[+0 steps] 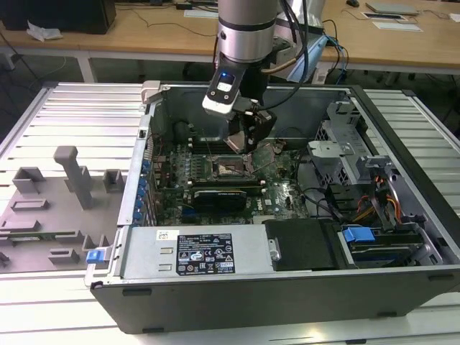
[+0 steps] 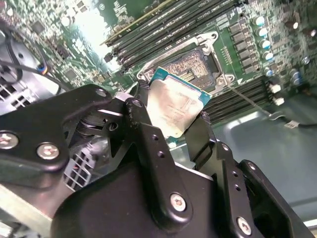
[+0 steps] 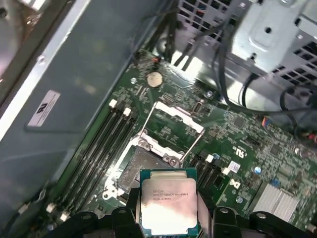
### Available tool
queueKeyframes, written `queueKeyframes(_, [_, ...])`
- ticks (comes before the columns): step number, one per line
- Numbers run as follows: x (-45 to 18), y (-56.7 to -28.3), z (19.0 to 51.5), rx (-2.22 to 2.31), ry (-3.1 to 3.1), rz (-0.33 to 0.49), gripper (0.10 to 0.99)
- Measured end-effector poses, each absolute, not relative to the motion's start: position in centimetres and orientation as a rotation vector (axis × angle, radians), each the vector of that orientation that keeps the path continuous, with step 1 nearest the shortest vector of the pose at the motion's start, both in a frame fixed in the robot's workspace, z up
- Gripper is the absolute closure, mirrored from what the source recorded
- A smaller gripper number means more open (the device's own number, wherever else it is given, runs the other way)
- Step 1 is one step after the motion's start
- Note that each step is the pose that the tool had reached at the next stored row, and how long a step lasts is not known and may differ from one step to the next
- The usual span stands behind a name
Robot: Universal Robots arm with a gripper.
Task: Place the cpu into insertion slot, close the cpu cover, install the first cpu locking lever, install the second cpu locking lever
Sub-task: 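Place the cpu into insertion slot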
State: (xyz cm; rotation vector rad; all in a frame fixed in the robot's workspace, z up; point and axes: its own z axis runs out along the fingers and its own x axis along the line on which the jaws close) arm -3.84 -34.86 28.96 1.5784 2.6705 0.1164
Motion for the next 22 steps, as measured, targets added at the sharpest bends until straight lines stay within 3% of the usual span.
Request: queueKeyframes(22, [-3.84,-34.86,28.3,2.177,2.186,0.098,0.545])
